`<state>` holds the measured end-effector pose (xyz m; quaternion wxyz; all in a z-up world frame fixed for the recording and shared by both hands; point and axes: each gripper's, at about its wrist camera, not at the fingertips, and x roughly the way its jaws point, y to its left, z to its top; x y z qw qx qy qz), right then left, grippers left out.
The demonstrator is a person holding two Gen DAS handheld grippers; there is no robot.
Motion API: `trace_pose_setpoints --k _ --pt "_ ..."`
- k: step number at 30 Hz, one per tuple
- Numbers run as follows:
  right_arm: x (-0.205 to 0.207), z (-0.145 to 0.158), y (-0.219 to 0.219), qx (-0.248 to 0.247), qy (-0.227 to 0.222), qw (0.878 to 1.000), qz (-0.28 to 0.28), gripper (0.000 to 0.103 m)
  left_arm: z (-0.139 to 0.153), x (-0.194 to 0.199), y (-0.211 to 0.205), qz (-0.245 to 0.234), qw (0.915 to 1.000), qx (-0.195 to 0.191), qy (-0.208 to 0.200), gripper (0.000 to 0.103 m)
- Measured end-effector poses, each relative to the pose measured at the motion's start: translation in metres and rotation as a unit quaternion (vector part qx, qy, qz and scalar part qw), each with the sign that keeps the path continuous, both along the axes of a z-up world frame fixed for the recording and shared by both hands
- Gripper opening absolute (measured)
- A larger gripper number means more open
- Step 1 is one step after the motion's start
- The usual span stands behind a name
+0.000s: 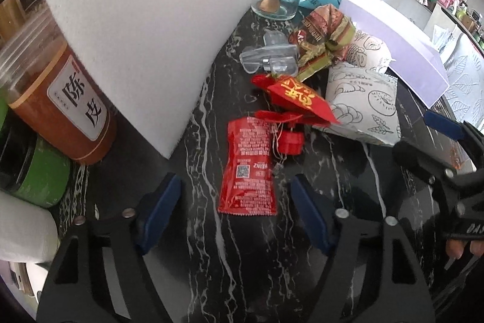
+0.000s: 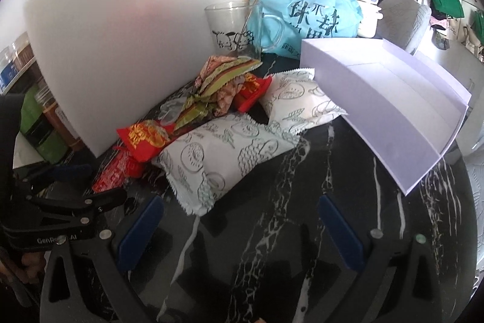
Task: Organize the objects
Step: 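Grasp the red sauce packet with the left gripper while the right gripper grasps the white printed pouch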
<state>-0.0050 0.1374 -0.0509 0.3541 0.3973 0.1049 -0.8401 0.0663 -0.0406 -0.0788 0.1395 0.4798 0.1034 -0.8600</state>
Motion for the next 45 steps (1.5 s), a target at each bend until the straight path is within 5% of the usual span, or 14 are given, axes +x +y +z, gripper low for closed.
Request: trace_pose_setpoints --k 7,13,17,23,26,29,45 --pt "-0.015 0.001 -0.015 -0.005 0.000 1.000 -0.027 0.103 0.000 0.000 -0.003 0.008 0.9997 -0.016 0.014 0.042" --pt "-0.031 0.003 -0.030 -0.024 -0.023 0.997 -0.068 0.103 -0.001 0.000 -0.001 -0.003 0.9996 -0.017 0.020 0.041" --pt "-0.032 -0.001 -0.046 0.014 -0.006 0.997 -0.079 0.103 -0.001 0.001 0.001 -0.003 0.9996 -0.018 0.022 0.041" --pt "-0.024 -0.007 -0.050 0.042 0.023 0.998 -0.049 0.099 -0.001 -0.001 0.001 -0.006 0.9996 -0.019 0.021 0.039" --pt "-0.026 -0.009 -0.045 0.019 -0.005 0.999 -0.026 0.075 -0.001 -0.003 0.001 -0.010 0.9996 -0.016 0.021 0.035" --pt "-0.023 -0.012 -0.040 0.009 -0.020 1.000 -0.008 0.065 -0.001 -0.002 0.002 -0.017 0.9996 -0.009 0.020 0.033" --pt "0.019 -0.006 0.020 0.032 -0.019 0.996 0.081 0.061 0.004 0.018 0.030 -0.071 0.9972 0.018 -0.014 0.033"
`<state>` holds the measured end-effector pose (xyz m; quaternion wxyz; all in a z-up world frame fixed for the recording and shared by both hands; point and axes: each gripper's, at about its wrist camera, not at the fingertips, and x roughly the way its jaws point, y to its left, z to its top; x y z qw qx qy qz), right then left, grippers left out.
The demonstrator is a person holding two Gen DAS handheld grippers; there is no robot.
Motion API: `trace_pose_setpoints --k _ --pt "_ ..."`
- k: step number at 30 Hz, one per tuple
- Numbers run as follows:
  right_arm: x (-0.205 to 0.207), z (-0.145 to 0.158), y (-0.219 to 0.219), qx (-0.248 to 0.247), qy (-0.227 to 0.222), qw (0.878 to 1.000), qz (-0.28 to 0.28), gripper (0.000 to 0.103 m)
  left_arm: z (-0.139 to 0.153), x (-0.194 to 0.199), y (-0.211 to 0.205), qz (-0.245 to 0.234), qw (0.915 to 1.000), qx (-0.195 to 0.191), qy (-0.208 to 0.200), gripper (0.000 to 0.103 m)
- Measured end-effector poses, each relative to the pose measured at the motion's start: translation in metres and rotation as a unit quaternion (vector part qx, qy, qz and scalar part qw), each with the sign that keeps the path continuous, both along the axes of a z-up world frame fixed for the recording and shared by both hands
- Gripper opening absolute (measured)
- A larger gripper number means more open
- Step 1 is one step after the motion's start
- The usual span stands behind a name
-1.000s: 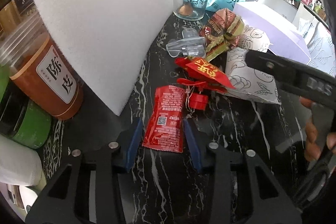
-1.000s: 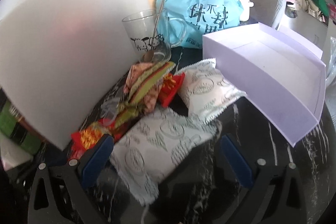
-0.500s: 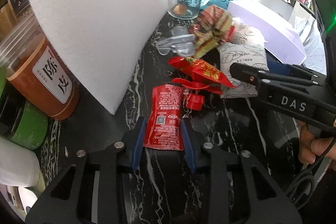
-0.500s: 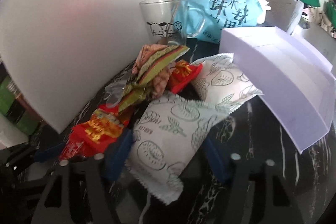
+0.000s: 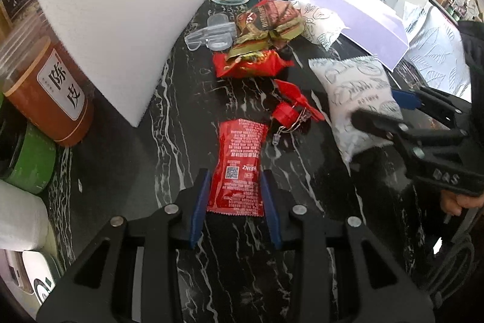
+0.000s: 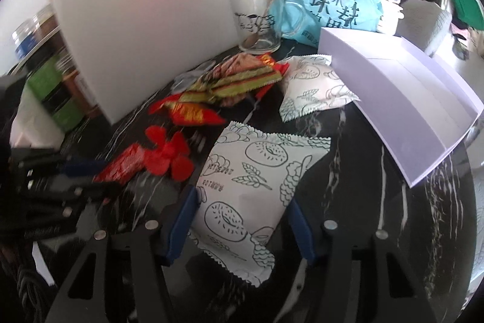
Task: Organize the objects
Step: 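Grasp the red sauce packet with the left gripper while the right gripper grasps the white printed pouch, then carry the red packet and white pouch over the white box with both grippers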
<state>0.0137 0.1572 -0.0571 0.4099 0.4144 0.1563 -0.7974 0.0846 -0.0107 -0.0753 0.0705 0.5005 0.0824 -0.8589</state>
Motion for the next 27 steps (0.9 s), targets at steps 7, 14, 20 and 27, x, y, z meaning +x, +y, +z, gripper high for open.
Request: trace_pose_setpoints --k 7,14,20,27 --pt "0.002 -0.005 -0.006 0.010 0.004 1.000 0.003 0.071 -0.005 -0.012 0.003 0.011 0.9996 -0.025 0.002 0.064" --pt "0.001 -0.015 -0.012 0.020 -0.005 1.000 -0.003 0.076 -0.002 -0.009 0.008 -0.002 0.9994 -0.032 0.011 0.038" --pt "0.001 -0.011 -0.009 0.010 0.000 1.000 -0.002 0.062 -0.005 -0.009 0.009 -0.006 0.9997 -0.022 0.006 0.024" --pt "0.002 -0.003 -0.010 0.007 0.001 1.000 0.017 0.058 -0.004 -0.005 0.005 0.004 0.9999 0.001 -0.011 0.023"
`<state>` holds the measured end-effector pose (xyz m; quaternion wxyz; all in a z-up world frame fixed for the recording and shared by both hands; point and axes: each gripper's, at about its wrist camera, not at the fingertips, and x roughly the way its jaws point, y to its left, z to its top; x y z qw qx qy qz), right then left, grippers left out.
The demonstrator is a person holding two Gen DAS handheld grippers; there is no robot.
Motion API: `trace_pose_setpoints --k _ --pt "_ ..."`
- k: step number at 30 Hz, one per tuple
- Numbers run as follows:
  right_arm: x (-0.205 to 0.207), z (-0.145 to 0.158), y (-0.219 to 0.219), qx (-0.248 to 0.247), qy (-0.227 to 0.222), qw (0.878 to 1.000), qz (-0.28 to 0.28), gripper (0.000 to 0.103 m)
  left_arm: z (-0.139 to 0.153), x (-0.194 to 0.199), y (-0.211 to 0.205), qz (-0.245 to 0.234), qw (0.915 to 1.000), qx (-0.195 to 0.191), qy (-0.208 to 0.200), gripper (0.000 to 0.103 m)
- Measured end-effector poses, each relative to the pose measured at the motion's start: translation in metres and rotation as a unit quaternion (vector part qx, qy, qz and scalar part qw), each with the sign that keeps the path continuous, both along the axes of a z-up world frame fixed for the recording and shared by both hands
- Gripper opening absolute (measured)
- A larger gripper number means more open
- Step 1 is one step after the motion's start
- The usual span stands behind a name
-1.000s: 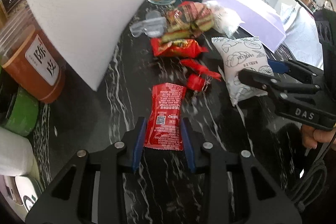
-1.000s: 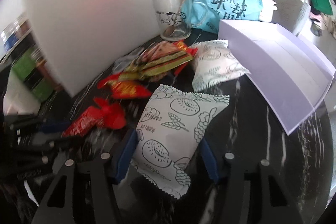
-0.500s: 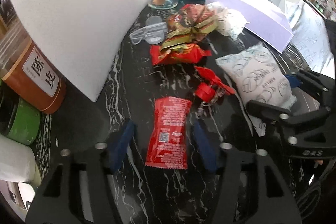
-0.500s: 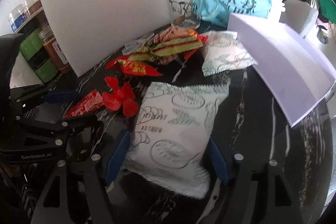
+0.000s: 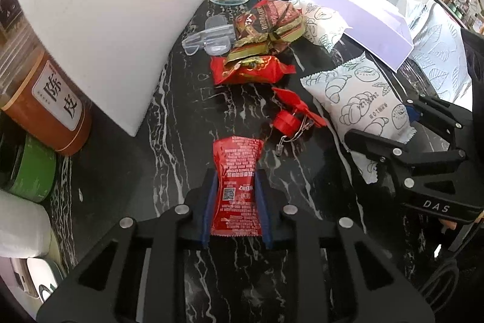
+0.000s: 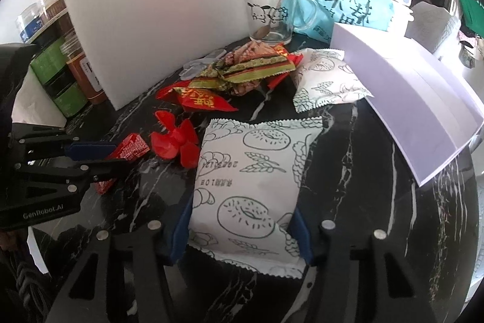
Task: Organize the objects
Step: 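Carry the red packet and white pouch over the white box with both grippers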
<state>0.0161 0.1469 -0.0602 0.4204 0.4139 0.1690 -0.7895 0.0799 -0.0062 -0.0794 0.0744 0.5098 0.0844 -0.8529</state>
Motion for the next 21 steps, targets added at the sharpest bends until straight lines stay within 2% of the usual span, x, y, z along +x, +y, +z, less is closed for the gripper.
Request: trace_pose_setpoints --k 6,21 --pt "0.002 0.018 0.002 -0.025 0.004 1.000 0.007 0.058 0.017 0.004 -0.002 0.008 0.9998 -0.001 0.020 0.023" --pt "-0.011 0.073 0.010 -0.056 0.040 0.997 0.019 0.058 0.072 -0.018 0.005 0.013 0.9969 -0.041 0.067 0.023"
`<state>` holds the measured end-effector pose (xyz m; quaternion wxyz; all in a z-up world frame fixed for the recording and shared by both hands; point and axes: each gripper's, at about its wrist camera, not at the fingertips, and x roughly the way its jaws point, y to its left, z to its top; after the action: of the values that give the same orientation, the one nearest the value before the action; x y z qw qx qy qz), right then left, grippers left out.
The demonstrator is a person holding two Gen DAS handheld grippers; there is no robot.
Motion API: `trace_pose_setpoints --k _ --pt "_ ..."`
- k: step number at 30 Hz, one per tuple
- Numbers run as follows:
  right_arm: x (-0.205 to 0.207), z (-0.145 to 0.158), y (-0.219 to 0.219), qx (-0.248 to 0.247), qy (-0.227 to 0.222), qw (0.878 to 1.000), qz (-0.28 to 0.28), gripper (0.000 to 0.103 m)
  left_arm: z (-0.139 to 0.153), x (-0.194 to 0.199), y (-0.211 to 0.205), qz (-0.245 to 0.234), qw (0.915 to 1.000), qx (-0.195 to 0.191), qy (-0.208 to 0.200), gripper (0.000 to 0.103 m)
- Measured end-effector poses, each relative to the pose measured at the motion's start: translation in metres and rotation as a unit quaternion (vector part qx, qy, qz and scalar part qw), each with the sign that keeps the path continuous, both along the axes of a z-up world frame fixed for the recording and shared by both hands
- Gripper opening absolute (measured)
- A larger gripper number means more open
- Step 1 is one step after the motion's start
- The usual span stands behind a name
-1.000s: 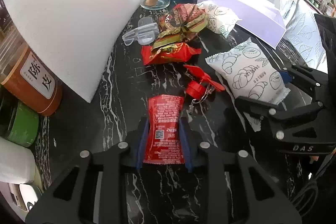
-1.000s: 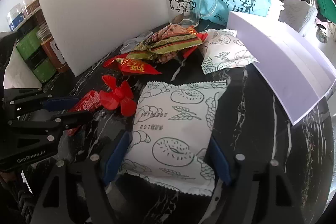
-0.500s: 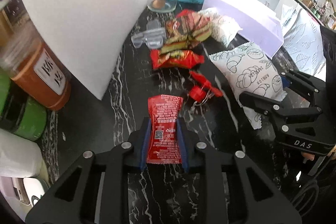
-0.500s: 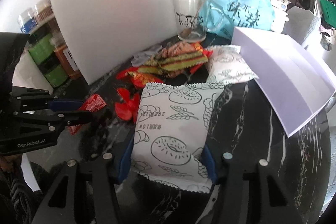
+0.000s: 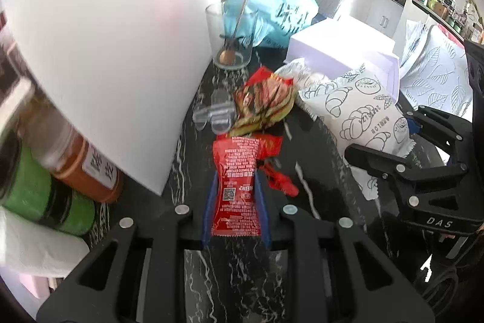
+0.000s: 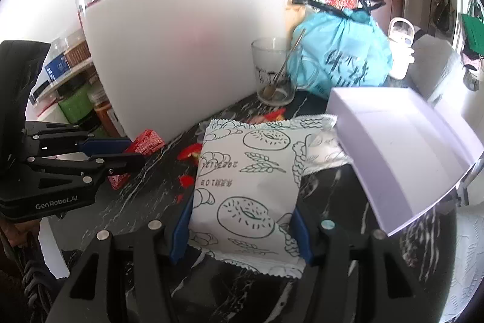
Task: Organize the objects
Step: 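Carry the red packet and white pouch over the white box with both grippers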
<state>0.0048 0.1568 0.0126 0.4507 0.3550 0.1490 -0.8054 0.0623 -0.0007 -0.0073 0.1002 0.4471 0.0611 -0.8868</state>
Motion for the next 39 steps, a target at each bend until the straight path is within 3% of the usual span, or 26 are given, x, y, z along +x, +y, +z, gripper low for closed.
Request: trace_pose_setpoints --k 18,39 --pt "-0.035 0.016 0.049 -0.002 0.011 0.998 -0.068 0.058 0.019 -0.059 0.043 -0.071 0.9973 -0.014 0.004 0.023" --pt "-0.070 0.018 0.122 0.020 0.012 0.984 -0.177 0.058 0.014 -0.122 0.121 -0.190 0.9818 0.001 -0.006 0.023"
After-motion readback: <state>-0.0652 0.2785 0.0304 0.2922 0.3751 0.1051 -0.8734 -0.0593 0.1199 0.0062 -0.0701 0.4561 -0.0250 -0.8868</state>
